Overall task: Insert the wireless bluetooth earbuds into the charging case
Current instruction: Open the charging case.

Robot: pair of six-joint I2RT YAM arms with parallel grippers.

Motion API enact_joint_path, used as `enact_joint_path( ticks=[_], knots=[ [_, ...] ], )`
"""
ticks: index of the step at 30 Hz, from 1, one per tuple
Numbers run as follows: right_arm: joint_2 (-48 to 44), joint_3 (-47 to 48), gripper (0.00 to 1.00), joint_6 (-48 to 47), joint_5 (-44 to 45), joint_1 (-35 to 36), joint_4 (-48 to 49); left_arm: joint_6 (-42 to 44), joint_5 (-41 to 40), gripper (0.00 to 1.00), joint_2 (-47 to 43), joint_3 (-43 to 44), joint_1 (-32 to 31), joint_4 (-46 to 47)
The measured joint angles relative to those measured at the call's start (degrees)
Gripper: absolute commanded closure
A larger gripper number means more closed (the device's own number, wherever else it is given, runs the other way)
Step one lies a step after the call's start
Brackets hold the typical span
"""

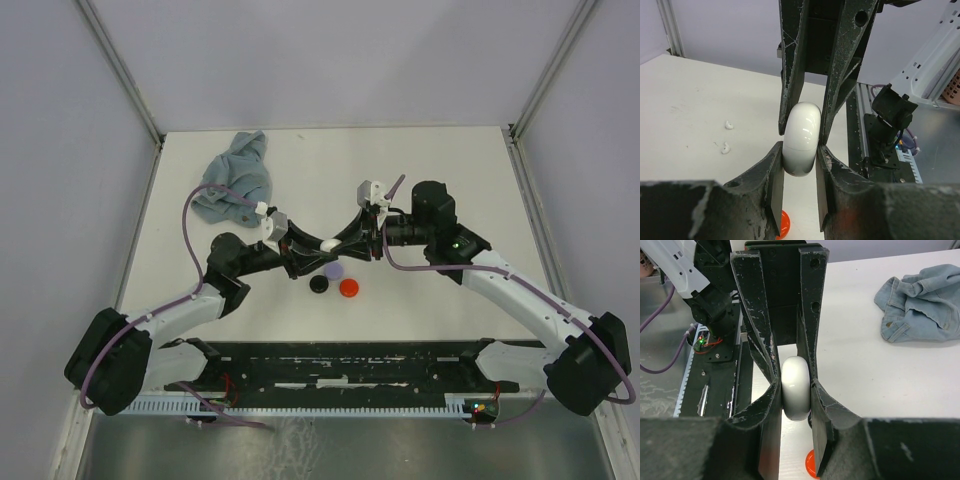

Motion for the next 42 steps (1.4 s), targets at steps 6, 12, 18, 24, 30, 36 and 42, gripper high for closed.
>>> enact_joint_path(
  ticks=[6, 12, 18, 24, 30, 36, 42],
  knots=[
    [-0.2, 0.0, 0.53, -0.2, 1.6, 0.1, -0.2, 0.1, -0.1, 0.95, 0.1, 0.0, 0.0, 0.0],
    [-0.8, 0.0, 0.46, -0.7, 4.8, 0.3, -0.6, 1.0, -0.2, 0.97, 0.1, -0.7, 0.0, 0.4],
    [-1.6, 0.0, 0.45, -1.1, 7.3, 0.4, -1.7, 3.5, -1.4, 0.97, -0.6, -1.7, -0.4, 0.5],
    [-2.0, 0.4, 0.42, -1.1, 10.5, 0.4, -2.7, 4.6, -1.5, 0.97, -0.9, -2.6, -0.4, 0.1],
    [-2.0, 2.0, 0.39, -0.8, 16.5, 0.3, -5.0, 5.2, -1.6, 0.97, -1.0, -2.9, -0.9, -0.1],
    [-1.9, 2.5, 0.31, 1.4, 22.1, 0.3, -7.2, 5.2, -4.2, 0.97, -1.0, -3.7, -0.9, -0.1],
    [1.9, 6.6, 0.29, 4.8, 35.6, -0.9, -15.5, 5.6, -9.3, 0.97, -0.7, -6.0, -1.0, 0.0]
  ],
)
